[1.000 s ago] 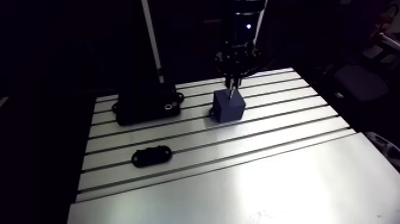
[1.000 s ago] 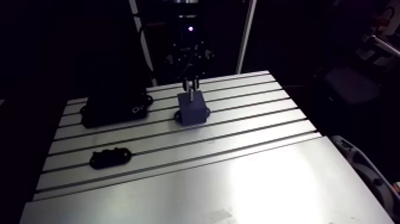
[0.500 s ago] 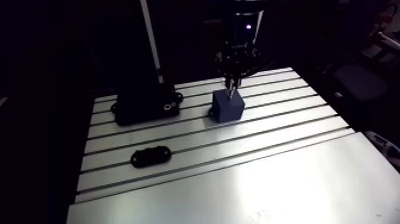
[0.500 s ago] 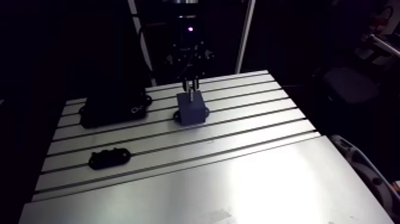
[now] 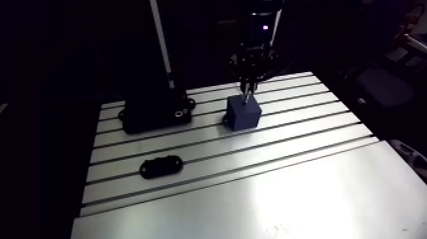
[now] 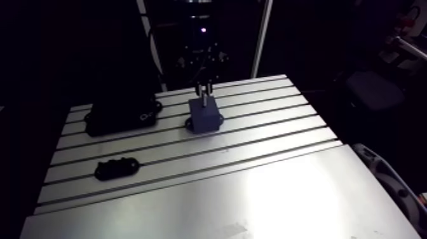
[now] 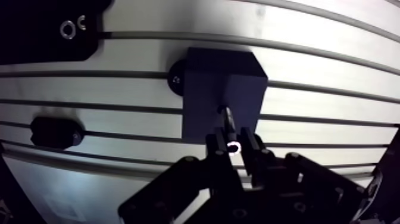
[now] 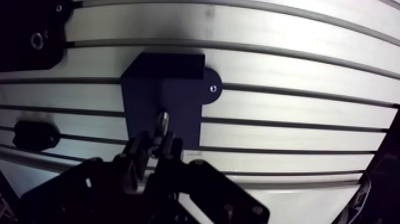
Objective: Pick up the M10 bolt and insert it into the hole until fully seated.
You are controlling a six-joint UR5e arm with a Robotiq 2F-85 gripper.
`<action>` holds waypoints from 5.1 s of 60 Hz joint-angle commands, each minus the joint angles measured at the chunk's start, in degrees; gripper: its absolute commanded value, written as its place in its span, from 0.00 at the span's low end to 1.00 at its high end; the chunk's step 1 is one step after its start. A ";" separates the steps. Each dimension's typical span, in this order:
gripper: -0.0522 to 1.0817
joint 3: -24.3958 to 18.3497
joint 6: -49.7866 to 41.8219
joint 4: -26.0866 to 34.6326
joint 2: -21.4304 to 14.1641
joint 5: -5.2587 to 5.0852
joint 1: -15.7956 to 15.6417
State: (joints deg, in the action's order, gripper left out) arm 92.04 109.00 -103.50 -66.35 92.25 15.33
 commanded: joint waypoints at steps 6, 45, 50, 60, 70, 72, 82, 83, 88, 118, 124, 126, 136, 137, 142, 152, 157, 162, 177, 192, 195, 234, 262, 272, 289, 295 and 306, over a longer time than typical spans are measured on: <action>1.00 -0.15 0.20 -0.52 0.30 0.08 -0.03; 1.00 -0.15 0.29 -0.07 -0.05 -0.36 -0.03; 1.00 -0.15 0.29 0.00 -0.05 -0.28 0.04; 1.00 -0.15 0.29 0.09 -0.14 -0.36 -0.03; 1.00 -0.06 0.29 0.18 -0.14 -0.36 -0.03; 1.00 0.01 0.29 0.10 -0.14 -0.36 -0.03; 1.00 0.27 0.29 0.09 -0.05 -0.29 -0.03; 1.00 0.28 0.29 0.09 -0.05 -0.35 -0.03; 1.00 0.36 0.29 0.09 -0.05 -0.28 -0.03; 1.00 0.90 0.29 -0.24 0.05 -0.09 -0.02; 1.00 1.06 0.29 -0.42 0.13 -0.01 -0.03; 1.00 1.00 0.29 -0.43 0.13 -0.01 -0.03; 1.00 1.15 0.29 -0.44 0.22 -0.01 -0.03; 1.00 1.15 0.29 -0.44 0.22 -0.01 -0.03; 1.00 1.17 0.29 -0.44 0.22 -0.01 0.06; 1.00 1.25 0.21 -0.51 0.22 -0.01 0.06; 1.00 1.33 0.21 -0.52 0.22 -0.01 -0.02; 0.98 1.34 0.21 -0.51 0.14 -0.10 0.05; 0.05 1.68 0.12 -0.79 -0.21 -0.10 -0.29; 0.05 2.04 0.21 -2.19 -0.31 -0.19 -0.30; 0.05 2.04 0.21 -2.28 -0.39 -0.19 -0.30; 0.05 -1.21 -0.49 -1.88 -5.04 -0.80 -0.46; 0.05 -7.01 -7.73 9.21 -13.86 -0.38 -1.52; 0.05 -10.67 -8.82 14.76 -15.13 -0.69 -3.02; 0.05 -11.52 -11.58 17.70 -18.13 -0.71 -5.03; 0.05 -11.40 -11.58 17.67 -18.16 -0.88 -5.20; 0.05 -11.76 -11.49 17.60 -18.23 -0.23 -8.08</action>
State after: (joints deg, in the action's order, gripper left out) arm 81.43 98.75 -87.94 -82.99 91.57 10.86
